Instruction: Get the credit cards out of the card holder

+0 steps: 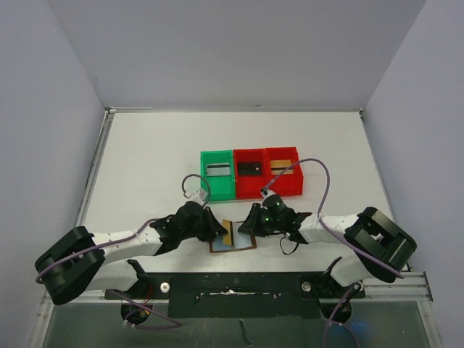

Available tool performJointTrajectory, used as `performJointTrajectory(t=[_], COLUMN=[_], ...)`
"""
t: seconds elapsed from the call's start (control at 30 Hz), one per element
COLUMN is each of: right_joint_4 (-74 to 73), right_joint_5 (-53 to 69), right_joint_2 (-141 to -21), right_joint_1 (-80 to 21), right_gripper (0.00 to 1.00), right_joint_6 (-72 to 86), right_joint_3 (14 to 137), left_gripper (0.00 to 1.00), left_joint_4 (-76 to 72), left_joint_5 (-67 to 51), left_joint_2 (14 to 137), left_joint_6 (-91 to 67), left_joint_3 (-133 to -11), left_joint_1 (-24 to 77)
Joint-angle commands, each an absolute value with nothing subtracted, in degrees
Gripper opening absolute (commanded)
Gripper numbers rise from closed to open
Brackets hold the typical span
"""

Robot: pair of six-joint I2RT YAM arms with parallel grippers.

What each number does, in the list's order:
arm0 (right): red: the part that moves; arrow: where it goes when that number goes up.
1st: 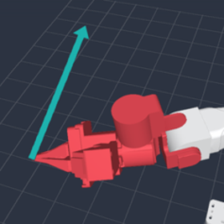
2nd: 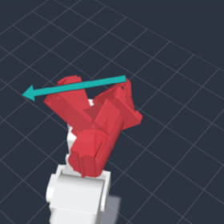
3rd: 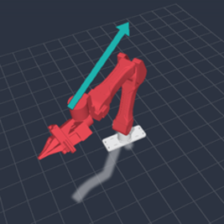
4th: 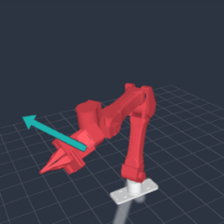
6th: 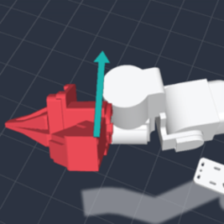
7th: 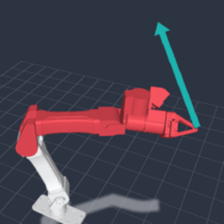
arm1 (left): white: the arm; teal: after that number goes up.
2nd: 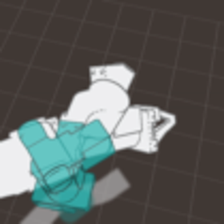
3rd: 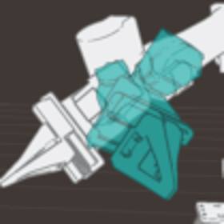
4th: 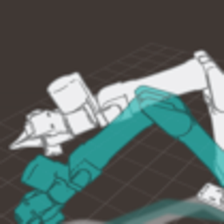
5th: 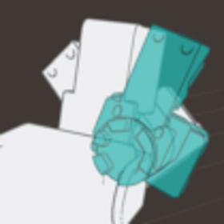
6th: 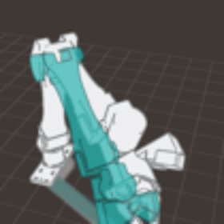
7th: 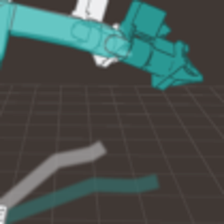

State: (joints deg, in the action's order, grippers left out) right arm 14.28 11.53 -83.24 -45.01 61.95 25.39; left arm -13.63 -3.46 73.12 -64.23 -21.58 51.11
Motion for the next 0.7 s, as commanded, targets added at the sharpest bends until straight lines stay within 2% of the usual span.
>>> performJointTrajectory(t=[0.0,0.2,0.3,0.4,0.5,0.67], right_joint_4=[5.0,2.8,3.1,5.4,9.9,4.9], right_joint_5=[8.8,13.1,14.3,16.1,19.0,14.1], right_joint_2=[-80.8,-75.7,-75.4,-76.6,-79.3,-83.4], right_joint_1=[-44.3,-44.4,-44.7,-44.7,-45.0,-45.7], right_gripper=[0.21,0.36,0.4,0.4,0.36,0.34], right_joint_6=[56.8,50.0,49.2,50.0,51.7,53.6], right_joint_3=[24.9,32.2,34.4,34.2,32.9,32.3], left_gripper=[0.0,0.0,0.0,0.0,0.0,0.0], left_joint_4=[-7.5,-4.9,-1.4,4.6,10.0,8.8], left_joint_5=[-0.6,-2.2,-1.0,3.4,9.2,9.6], left_joint_2=[66.9,60.7,59.1,57.4,54.1,48.1], left_joint_6=[-61.6,-58.7,-57.2,-56.8,-57.5,-57.9], left_joint_3=[-22.6,-23.5,-25.7,-27.7,-28.0,-25.5], left_joint_1=[49.0,48.0,47.9,48.1,48.6,48.4])
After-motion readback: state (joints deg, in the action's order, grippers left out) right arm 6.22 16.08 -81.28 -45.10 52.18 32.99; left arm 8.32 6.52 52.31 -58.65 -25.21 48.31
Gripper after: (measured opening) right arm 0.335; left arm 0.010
